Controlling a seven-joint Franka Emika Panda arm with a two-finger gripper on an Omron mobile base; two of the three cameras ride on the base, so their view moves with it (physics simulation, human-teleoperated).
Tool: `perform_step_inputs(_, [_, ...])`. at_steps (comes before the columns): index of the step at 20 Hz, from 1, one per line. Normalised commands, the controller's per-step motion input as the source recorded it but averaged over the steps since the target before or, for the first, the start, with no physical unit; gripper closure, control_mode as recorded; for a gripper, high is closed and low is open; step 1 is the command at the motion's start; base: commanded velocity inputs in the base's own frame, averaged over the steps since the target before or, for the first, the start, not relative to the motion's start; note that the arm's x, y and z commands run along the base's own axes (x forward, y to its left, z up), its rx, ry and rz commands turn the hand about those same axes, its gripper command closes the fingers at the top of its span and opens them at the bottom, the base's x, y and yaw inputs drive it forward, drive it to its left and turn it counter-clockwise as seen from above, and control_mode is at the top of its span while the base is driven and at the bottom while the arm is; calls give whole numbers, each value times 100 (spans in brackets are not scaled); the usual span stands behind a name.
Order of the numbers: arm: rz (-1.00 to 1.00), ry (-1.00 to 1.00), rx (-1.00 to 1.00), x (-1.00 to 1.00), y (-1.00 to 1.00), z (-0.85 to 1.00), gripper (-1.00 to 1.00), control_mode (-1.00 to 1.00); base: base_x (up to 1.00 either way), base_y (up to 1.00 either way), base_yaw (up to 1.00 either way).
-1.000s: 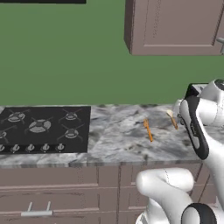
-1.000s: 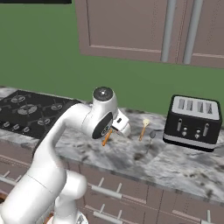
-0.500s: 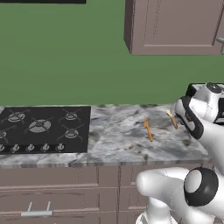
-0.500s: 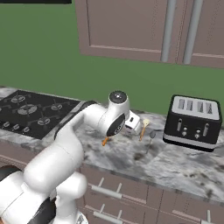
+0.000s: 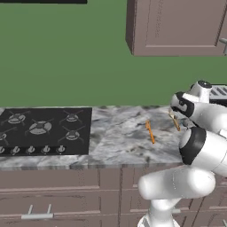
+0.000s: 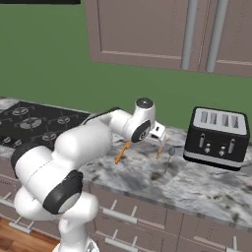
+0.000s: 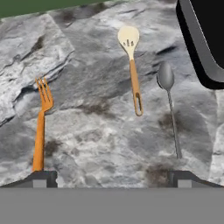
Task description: Organize the utensils by type. Pick up the wooden spoons from the counter and place them in the open cabinet. Then pick up the metallic utensils from the counter and place them in the open drawer.
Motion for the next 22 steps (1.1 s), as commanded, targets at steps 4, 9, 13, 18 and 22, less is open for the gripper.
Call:
perform_step_inputs(4, [7, 9, -6, 54, -11, -57, -100, -100, 0, 0, 0])
perform_step_inputs(9, [7, 1, -4, 37, -17, -60, -100, -100, 0, 0, 0])
perform_step_inputs(13, [8, 0, -1, 31, -26, -47, -100, -100, 0, 0, 0])
perform_step_inputs(18, [9, 0, -1, 52, -19, -28, -100, -100, 0, 0, 0])
perform_step_inputs(22, [9, 0, 0, 43, -30, -23, -100, -100, 0, 0, 0])
